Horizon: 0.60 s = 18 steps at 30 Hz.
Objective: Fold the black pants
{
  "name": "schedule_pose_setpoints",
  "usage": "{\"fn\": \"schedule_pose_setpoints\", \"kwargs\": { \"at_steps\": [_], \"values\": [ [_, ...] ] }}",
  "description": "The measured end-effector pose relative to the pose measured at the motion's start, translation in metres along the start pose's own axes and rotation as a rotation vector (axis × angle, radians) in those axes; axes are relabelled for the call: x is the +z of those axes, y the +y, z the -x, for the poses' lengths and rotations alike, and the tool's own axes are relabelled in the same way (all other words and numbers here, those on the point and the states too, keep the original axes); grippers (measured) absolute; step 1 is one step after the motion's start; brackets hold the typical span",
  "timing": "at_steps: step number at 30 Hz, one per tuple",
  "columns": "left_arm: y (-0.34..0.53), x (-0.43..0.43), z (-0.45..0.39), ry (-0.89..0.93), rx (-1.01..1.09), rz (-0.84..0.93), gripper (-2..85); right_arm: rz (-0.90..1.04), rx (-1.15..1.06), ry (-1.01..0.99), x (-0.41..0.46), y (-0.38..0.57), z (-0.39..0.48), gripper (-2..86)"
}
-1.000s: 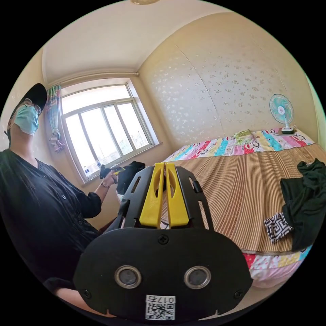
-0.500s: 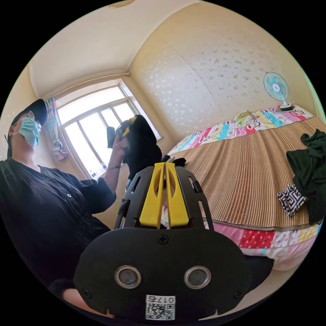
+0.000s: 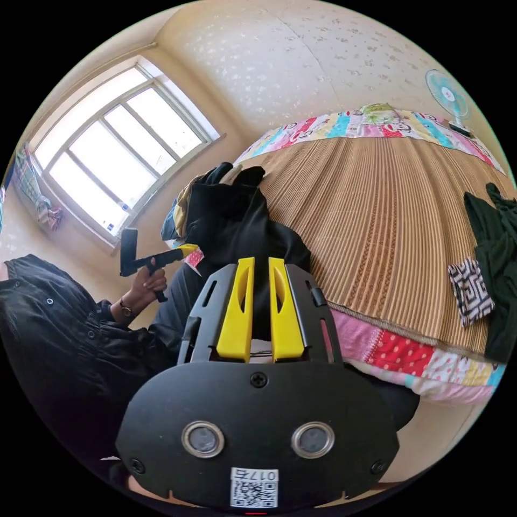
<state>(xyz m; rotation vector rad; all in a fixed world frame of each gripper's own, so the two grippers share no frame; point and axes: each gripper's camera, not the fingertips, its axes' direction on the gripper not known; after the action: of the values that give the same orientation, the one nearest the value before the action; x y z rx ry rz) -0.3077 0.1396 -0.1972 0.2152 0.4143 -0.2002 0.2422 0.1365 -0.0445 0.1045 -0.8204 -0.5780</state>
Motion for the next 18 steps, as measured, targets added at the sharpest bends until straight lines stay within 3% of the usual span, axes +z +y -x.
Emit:
{"fn": "schedule_pose_setpoints", "kwargs": {
  "at_steps": [2,4,7,10,15,16,18],
  "values": [
    [0.000,-0.020,0.030,0.021,-0.158,-0.025,10.6,0.044,-0.114,-0.062,0.041,-0.076,0.021,8.1],
    [0.016,-0.023,0.066,0.164,-0.365,0.017,13.1,0.093,-0.203,-0.052,0.079,-0.136,0.043,9.3],
    [0.046,0.002,0.096,0.427,-0.554,0.113,16.6,0.248,-0.320,0.027,0.155,-0.221,0.069,11.4],
    [0.071,0.030,0.113,0.576,-0.717,0.164,20.3,0.388,-0.390,0.186,0.227,-0.279,0.081,14.3],
    [0.078,0.047,0.131,0.636,-0.834,-0.030,20.8,0.611,-0.495,0.283,0.311,-0.299,0.089,16.4],
    [0.073,0.042,0.132,0.586,-0.807,-0.086,19.8,0.672,-0.477,0.215,0.323,-0.293,0.087,14.7],
    [0.071,0.029,0.133,0.470,-0.812,-0.138,16.5,0.619,-0.429,0.200,0.314,-0.286,0.086,10.7]
  ]
}}
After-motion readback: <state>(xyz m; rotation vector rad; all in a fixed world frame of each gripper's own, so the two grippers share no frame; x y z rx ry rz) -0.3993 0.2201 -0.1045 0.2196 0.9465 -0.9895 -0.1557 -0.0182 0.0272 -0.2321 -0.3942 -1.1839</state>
